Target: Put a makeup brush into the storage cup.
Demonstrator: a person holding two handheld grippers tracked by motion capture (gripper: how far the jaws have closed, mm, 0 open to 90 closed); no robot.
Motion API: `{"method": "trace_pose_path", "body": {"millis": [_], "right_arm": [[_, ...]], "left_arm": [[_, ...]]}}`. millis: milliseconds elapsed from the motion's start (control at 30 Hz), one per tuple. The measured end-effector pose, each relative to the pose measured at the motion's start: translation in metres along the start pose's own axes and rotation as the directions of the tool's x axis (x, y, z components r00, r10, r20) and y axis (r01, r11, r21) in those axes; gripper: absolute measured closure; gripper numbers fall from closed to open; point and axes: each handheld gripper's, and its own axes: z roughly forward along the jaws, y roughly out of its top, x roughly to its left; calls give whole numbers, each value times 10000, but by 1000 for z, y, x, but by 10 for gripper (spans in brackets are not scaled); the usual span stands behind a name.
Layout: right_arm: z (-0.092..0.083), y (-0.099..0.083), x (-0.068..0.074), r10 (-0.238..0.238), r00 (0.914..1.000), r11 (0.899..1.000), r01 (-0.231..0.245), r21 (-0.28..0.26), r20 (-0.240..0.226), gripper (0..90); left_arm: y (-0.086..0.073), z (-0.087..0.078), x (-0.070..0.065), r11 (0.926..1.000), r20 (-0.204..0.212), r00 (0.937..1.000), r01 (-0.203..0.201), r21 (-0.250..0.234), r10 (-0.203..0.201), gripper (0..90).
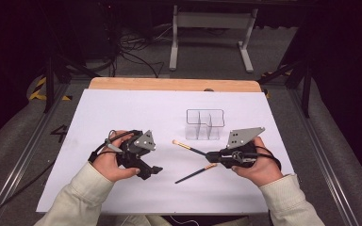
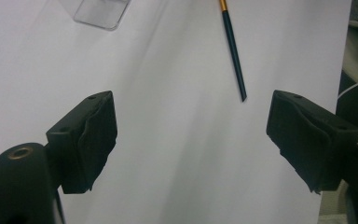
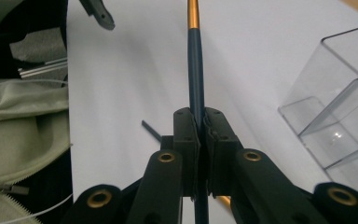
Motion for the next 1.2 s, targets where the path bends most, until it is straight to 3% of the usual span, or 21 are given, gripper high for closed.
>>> {"method": "trace_pose_path", "body": {"millis": [233,400,533,767,933,1067,1167,1200], "right_arm": [[-4,-1,-3,371,9973,9909,-285,-1313,638,853],[-5,-2,-5,599,9923,9788,-371,-2014,1081,854],[-6,-2,-6,727,9887,9692,-390,-2433,1308,854],[-3,-3,-9,938,9816,9487,-374,-3140,1665,854],[1,-5,-12,1152,9748,9313,-391,-3621,1911,854],[3,-5,-15,1284,9706,9193,-394,-3916,2038,854],[5,-4,-17,1455,9680,9078,-486,-4165,2042,853],[5,-4,-17,1455,9680,9078,-486,-4165,2042,853]], "left_arm": [[-8,4,4,9989,-11,9994,344,-310,-345,42],[-14,6,6,9939,-947,9934,558,-948,-648,34],[-20,8,10,9879,-1156,9884,828,-1315,-982,34],[-26,11,12,9818,-1058,9864,1084,-1561,-1257,34],[-31,11,15,9715,-1062,9809,1406,-1910,-1628,33],[-33,11,17,9703,-1161,9782,1479,-1914,-1720,33],[-35,10,19,9599,-1243,9710,1736,-2200,-2041,41],[-35,10,19,9599,-1243,9710,1736,-2200,-2041,43]]}}
